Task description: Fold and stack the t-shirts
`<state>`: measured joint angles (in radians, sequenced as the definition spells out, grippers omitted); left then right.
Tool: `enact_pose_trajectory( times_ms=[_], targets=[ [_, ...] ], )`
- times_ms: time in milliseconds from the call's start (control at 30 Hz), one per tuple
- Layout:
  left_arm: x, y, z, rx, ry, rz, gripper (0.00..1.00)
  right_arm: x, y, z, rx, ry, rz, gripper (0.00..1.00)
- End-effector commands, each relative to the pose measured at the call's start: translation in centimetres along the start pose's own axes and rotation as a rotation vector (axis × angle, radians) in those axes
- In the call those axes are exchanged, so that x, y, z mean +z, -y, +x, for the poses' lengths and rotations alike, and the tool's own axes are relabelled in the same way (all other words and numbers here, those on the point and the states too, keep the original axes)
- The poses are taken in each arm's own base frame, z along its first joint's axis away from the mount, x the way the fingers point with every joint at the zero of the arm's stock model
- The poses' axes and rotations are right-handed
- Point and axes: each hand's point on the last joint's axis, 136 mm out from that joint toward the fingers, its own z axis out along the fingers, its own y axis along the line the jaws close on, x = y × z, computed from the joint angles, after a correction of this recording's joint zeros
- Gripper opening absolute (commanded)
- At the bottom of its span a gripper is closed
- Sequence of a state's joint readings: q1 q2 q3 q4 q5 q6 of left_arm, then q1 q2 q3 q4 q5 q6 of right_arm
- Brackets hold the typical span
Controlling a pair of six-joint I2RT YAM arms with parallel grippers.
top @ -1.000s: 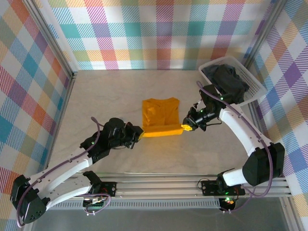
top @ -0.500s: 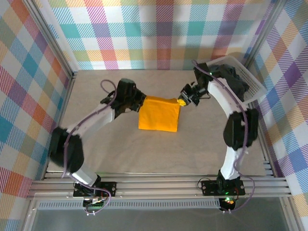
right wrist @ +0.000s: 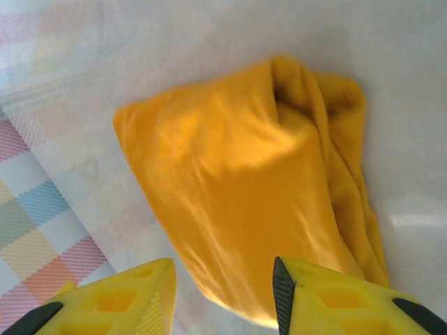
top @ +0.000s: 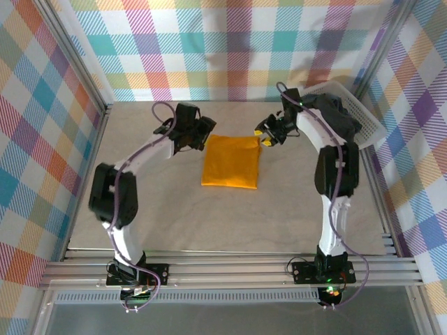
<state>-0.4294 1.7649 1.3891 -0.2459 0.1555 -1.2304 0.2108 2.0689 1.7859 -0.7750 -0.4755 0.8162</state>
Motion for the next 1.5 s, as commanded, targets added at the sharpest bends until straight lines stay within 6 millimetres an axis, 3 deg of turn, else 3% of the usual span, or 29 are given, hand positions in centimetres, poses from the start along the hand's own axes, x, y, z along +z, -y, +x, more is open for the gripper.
enact_pose_trajectory(
  times_ms=[0, 100, 233, 400, 567, 633, 700, 800, 900, 1067, 1267, 1467],
  targets=[
    [-3.3, -1.7, 6.0, -0.120, -0.019, 0.016, 0.59, -5.0, -4.2, 2.6, -0.152, 0.116, -0.237, 0.42],
    [-2.1, -4.4, 11.0, -0.262, -0.034, 0.060, 0.63, -7.6, -3.8, 6.3, -0.236, 0.171, -0.385, 0.46],
    [1.6, -5.9, 15.0, -0.344, -0.075, 0.080, 0.69, -9.8, -1.5, 10.8, -0.260, 0.171, -0.451, 0.54],
    [5.5, -6.4, 16.2, -0.466, -0.053, 0.095, 0.70, -11.3, 1.1, 14.1, -0.241, 0.164, -0.429, 0.55],
    [8.5, -6.4, 17.5, -0.495, -0.073, 0.055, 0.65, -12.0, 2.6, 15.4, -0.234, 0.148, -0.397, 0.54],
    [9.6, -7.2, 17.7, -0.522, -0.065, 0.027, 0.55, -12.5, 2.8, 15.6, -0.234, 0.150, -0.392, 0.54],
    [10.3, -7.7, 16.9, -0.547, -0.023, 0.028, 0.40, -13.0, 2.9, 15.8, -0.235, 0.158, -0.389, 0.54],
    [10.8, -7.9, 14.5, -0.564, 0.038, 0.035, 0.17, -13.8, 2.9, 16.0, -0.240, 0.175, -0.389, 0.54],
    [10.1, -8.3, 10.7, -0.549, 0.112, 0.015, 0.00, -14.4, 3.0, 15.9, -0.230, 0.185, -0.386, 0.54],
    [8.1, -10.1, 2.8, -0.526, 0.196, -0.005, 0.00, -14.4, 3.2, 15.8, -0.214, 0.185, -0.383, 0.53],
    [5.4, -12.3, -9.1, -0.363, 0.212, -0.024, 0.00, -14.1, 3.6, 15.4, -0.192, 0.194, -0.374, 0.53],
    [3.4, -16.3, -19.3, -0.310, 0.208, -0.089, 0.00, -13.5, 3.9, 14.9, -0.178, 0.201, -0.364, 0.53]
  ],
)
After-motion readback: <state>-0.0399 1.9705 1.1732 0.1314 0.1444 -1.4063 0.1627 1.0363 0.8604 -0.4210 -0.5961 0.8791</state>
